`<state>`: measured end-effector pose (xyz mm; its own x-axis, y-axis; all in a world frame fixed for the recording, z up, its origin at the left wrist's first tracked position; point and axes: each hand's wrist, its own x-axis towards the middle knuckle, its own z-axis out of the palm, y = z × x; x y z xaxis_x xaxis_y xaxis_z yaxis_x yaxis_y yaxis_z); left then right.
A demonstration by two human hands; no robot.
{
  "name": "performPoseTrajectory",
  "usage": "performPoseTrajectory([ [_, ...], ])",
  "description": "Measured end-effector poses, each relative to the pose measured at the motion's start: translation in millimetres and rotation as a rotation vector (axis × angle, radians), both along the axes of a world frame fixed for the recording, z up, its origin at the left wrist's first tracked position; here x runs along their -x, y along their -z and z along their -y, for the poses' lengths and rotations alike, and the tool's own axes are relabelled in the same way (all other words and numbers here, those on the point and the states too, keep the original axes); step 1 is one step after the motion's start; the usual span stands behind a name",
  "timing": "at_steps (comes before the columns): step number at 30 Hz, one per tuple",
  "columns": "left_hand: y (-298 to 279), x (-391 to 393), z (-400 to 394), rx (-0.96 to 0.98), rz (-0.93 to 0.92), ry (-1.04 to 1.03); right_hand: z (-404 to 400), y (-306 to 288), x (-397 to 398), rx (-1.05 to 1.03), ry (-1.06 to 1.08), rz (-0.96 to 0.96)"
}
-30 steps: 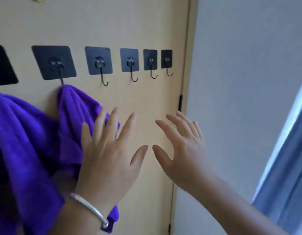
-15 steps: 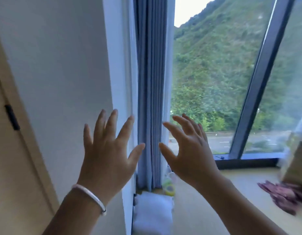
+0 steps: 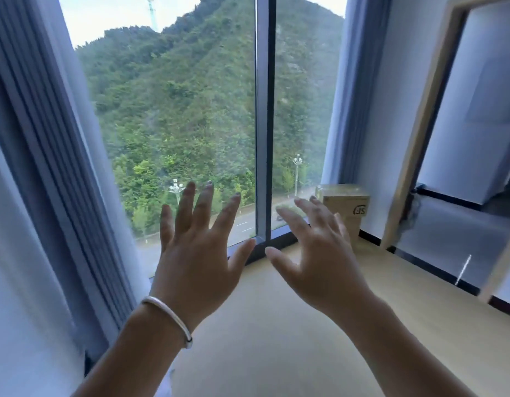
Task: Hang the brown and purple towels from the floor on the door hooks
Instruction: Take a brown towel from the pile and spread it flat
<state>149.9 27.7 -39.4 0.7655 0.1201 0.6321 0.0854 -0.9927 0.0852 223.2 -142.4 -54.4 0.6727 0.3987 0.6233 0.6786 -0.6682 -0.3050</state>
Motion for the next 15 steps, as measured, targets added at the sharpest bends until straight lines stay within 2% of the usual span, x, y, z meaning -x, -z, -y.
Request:
performPoseTrajectory([
  [6,2,-108,125,0.023,0.021,0.262,144,4,-62,0.023,0.274,-0.029],
  [15,16,-211,292,-0.009,-0.084,0.645,309,19,-91,-0.002,0.690,-0.075],
])
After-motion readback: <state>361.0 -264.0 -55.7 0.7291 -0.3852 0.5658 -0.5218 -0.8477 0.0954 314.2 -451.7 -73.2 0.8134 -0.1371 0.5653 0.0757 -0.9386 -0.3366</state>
